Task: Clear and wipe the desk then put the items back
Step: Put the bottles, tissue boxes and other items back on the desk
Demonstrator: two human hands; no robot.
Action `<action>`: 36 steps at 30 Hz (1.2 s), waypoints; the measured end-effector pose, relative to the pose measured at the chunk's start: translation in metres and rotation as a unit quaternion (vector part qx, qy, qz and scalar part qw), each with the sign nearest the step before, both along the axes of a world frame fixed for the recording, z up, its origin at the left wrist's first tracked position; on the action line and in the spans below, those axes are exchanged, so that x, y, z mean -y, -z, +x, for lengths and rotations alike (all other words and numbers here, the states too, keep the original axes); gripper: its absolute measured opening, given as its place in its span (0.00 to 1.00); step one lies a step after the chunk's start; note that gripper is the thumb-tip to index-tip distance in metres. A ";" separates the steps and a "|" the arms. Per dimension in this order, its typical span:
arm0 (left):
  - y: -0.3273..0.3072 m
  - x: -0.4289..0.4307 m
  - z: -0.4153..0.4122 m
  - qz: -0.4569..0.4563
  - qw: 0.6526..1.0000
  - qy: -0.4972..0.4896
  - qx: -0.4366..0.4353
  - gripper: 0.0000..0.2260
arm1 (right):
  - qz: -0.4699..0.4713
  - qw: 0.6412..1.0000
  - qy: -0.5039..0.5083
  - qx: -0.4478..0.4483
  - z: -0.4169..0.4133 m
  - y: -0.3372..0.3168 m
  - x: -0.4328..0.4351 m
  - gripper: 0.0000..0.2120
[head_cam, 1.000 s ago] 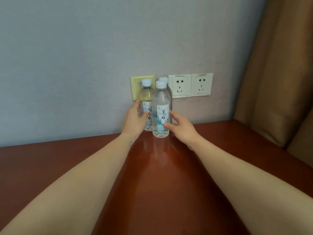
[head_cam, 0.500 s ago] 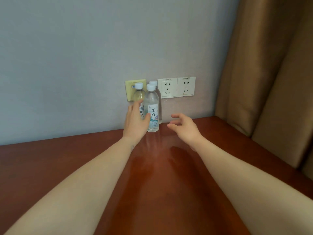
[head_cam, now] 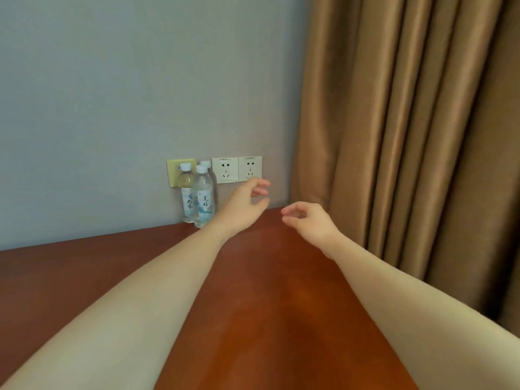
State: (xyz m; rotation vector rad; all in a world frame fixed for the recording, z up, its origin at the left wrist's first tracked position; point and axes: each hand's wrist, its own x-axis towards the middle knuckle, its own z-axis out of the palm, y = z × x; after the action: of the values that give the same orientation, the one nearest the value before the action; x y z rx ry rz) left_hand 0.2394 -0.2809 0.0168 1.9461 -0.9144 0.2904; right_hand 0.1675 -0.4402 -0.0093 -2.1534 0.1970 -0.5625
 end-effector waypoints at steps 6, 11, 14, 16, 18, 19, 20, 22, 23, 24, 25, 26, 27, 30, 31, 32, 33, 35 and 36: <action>-0.017 0.045 -0.045 0.022 0.997 0.074 -0.006 0.12 | -0.021 0.998 0.049 0.011 -0.070 -0.018 0.037 0.06; -0.029 0.086 -0.089 0.031 0.989 0.144 -0.017 0.12 | -0.032 0.994 0.105 0.019 -0.133 -0.032 0.076 0.05; -0.038 0.117 -0.120 0.032 0.982 0.184 -0.009 0.08 | -0.041 0.988 0.150 0.021 -0.174 -0.040 0.100 0.06; -0.044 0.141 -0.146 0.023 0.976 0.216 -0.006 0.05 | -0.040 0.984 0.174 0.025 -0.204 -0.045 0.115 0.06; -0.048 0.163 -0.174 0.017 0.969 0.245 -0.004 0.04 | -0.038 0.979 0.198 0.027 -0.235 -0.051 0.128 0.07; -0.050 0.174 -0.189 0.013 0.966 0.260 -0.002 0.04 | -0.040 0.977 0.209 0.029 -0.250 -0.054 0.133 0.07; -0.053 0.184 -0.204 0.008 0.961 0.275 -0.002 0.03 | -0.039 0.975 0.217 0.027 -0.265 -0.058 0.137 0.08; -0.059 0.202 -0.232 -0.006 0.951 0.310 -0.011 0.04 | -0.034 0.973 0.225 0.027 -0.293 -0.065 0.142 0.07; -0.062 0.210 -0.246 -0.013 0.944 0.329 -0.017 0.05 | -0.038 0.972 0.229 0.027 -0.306 -0.069 0.144 0.08; -0.065 0.217 -0.259 -0.018 0.938 0.347 -0.025 0.06 | -0.052 0.970 0.234 0.027 -0.318 -0.072 0.147 0.08; -0.067 0.222 -0.269 -0.020 0.932 0.361 -0.029 0.06 | -0.064 0.968 0.243 0.027 -0.327 -0.074 0.150 0.08; -0.069 0.232 -0.285 -0.019 0.923 0.384 -0.034 0.07 | -0.072 0.963 0.260 0.028 -0.345 -0.078 0.155 0.07; -0.070 0.237 -0.293 -0.020 0.917 0.396 -0.040 0.07 | -0.074 0.960 0.267 0.028 -0.354 -0.081 0.157 0.06; -0.072 0.260 -0.329 -0.021 0.896 0.438 -0.064 0.05 | -0.079 0.946 0.313 0.020 -0.399 -0.088 0.172 0.05; -0.073 0.268 -0.341 -0.021 0.889 0.451 -0.071 0.04 | -0.076 0.942 0.328 0.017 -0.414 -0.090 0.178 0.05; -0.073 0.277 -0.354 -0.020 0.883 0.464 -0.072 0.02 | -0.073 0.936 0.343 0.016 -0.430 -0.091 0.184 0.05; -0.074 0.284 -0.367 -0.017 0.877 0.474 -0.071 0.02 | -0.074 0.930 0.359 0.016 -0.445 -0.092 0.190 0.05; -0.074 0.299 -0.394 -0.008 0.867 0.493 -0.076 0.01 | -0.076 0.919 0.386 0.015 -0.478 -0.093 0.199 0.06; -0.074 0.307 -0.408 -0.004 0.861 0.503 -0.079 0.00 | -0.074 0.914 0.398 0.013 -0.495 -0.094 0.203 0.06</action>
State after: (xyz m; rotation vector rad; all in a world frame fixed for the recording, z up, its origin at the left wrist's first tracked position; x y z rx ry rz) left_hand -0.1688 -0.5882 0.0905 1.2198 -1.6533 -0.4708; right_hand -0.3270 -0.6428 0.0846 -2.1526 1.0770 -1.0859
